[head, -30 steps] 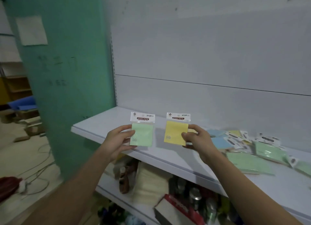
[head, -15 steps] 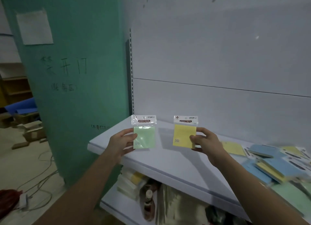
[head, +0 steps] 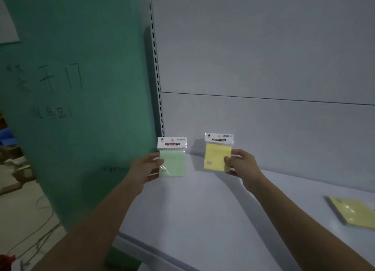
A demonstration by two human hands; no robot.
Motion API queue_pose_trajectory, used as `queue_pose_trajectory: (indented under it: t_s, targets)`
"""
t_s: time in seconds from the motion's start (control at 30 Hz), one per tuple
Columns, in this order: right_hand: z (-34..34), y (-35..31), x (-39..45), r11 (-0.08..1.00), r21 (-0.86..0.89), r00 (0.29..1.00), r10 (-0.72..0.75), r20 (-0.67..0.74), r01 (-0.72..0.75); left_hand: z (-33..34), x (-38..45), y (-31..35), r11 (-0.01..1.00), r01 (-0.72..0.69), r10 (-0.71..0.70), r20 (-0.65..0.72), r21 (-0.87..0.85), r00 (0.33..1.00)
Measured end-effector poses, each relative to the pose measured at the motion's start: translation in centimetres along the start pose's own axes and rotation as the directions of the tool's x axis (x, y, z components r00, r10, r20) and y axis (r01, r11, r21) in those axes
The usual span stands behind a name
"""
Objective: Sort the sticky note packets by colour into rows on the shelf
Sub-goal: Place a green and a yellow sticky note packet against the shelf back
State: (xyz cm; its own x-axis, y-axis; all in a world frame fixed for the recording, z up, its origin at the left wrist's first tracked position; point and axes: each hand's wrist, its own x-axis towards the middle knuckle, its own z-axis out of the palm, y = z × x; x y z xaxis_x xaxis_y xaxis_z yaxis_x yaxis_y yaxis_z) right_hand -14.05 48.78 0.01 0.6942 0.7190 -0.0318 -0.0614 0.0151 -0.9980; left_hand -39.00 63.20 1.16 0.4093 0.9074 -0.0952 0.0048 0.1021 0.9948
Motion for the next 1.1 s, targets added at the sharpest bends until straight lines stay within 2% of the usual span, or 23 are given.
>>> queue_pose_trajectory:
  t_s: [0.23,0.43,0.6,0.77,0.9,1.1]
  targets:
    - [4.7,2.3,3.7,0.993,-0.113,0.981,-0.009,-0.196,-0.013,0.4,9.0,-0.2,0.999,-0.037,0.036,0.109,0.008,0.993]
    - [7.7,3.1,4.9,0.967,-0.253,0.914,-0.135,-0.383,0.037,0.7,14.7,-1.5,0.998,-0.063,0.062,0.163,0.006,0.985]
    - [8.9,3.9,4.4,0.936,-0.349,0.86,-0.215,-0.463,0.046,1.1,15.5,-2.1,0.973,-0.218,0.202,0.172,0.082,0.964]
    - [9.2,4.2,4.1,0.935,-0.354,0.859,-0.209,-0.468,0.035,1.1,16.4,-2.7,0.95,-0.305,0.287,0.195,0.066,0.938]
    - [8.9,4.2,4.1,0.928,-0.358,0.846,-0.27,-0.461,0.102,1.2,16.7,-3.0,0.942,-0.328,0.312,0.173,0.068,0.934]
    - [9.0,4.8,4.6,0.897,-0.411,0.824,-0.354,-0.443,0.164,1.4,17.0,-3.5,0.919,-0.359,0.31,0.266,0.161,0.913]
